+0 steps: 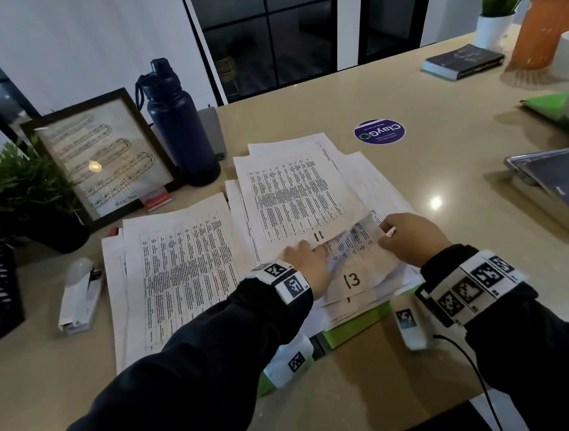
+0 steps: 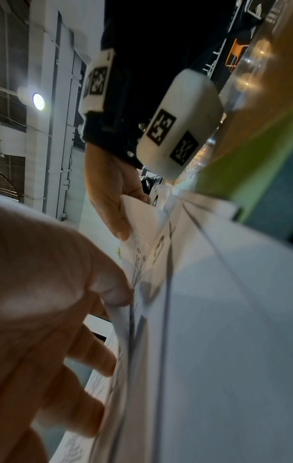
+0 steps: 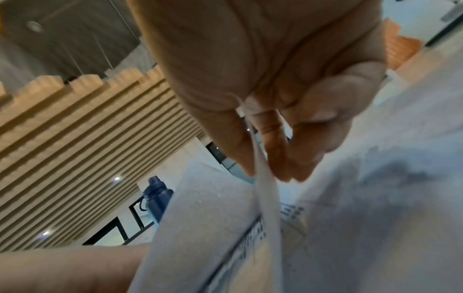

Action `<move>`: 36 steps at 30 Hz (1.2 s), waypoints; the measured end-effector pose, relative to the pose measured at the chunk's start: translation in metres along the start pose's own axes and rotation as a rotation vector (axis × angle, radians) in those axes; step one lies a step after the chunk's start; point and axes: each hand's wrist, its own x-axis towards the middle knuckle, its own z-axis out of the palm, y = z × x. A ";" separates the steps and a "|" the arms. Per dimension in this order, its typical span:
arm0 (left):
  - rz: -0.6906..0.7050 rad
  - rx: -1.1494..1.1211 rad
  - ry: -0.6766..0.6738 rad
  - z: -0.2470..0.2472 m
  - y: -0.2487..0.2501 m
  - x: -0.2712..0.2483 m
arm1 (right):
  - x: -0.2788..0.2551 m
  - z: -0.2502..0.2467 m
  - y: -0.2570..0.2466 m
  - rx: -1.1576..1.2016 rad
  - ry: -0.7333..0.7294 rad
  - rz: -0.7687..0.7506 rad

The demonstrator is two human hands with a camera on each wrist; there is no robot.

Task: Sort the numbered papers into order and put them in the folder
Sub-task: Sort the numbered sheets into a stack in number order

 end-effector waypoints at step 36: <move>-0.461 -1.416 0.805 -0.068 -0.199 -0.126 | -0.007 0.049 -0.129 0.691 -0.291 -0.123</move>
